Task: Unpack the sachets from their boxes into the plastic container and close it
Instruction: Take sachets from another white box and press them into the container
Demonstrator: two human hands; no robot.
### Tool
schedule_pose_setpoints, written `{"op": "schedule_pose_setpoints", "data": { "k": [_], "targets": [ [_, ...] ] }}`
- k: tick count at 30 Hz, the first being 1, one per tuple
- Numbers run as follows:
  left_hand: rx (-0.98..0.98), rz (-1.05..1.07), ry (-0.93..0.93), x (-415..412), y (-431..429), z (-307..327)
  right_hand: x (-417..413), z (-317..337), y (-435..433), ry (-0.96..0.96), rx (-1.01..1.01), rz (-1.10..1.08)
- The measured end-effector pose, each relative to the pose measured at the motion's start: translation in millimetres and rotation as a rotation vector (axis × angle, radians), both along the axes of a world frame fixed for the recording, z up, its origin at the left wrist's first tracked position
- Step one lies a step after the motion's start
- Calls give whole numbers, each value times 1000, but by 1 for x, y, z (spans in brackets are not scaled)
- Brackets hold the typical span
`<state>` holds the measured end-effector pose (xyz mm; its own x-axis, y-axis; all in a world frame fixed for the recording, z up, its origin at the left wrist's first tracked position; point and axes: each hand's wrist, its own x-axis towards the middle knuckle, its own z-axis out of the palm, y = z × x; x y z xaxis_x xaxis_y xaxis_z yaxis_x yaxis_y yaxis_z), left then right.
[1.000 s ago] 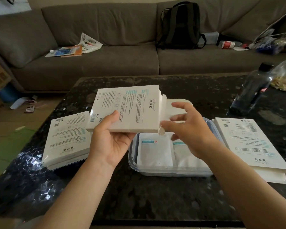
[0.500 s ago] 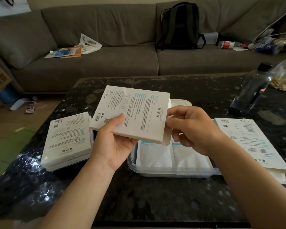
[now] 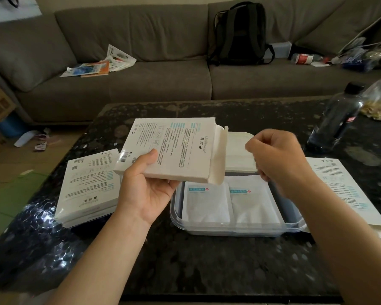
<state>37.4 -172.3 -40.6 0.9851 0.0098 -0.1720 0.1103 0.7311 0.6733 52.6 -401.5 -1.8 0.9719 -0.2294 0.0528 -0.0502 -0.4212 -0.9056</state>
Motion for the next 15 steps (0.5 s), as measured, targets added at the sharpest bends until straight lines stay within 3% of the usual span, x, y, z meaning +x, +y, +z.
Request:
{"op": "schedule_pose_setpoints", "data": {
  "k": [4, 7, 15],
  "targets": [
    [3, 0, -4, 1, -1, 0, -12, 16, 7, -189, 63, 74],
    [5, 0, -8, 0, -3, -1, -17, 20, 16, -110, 65, 240],
    [-9, 9, -3, -1, -2, -1, -11, 1, 16, -66, -342, 317]
  ]
}}
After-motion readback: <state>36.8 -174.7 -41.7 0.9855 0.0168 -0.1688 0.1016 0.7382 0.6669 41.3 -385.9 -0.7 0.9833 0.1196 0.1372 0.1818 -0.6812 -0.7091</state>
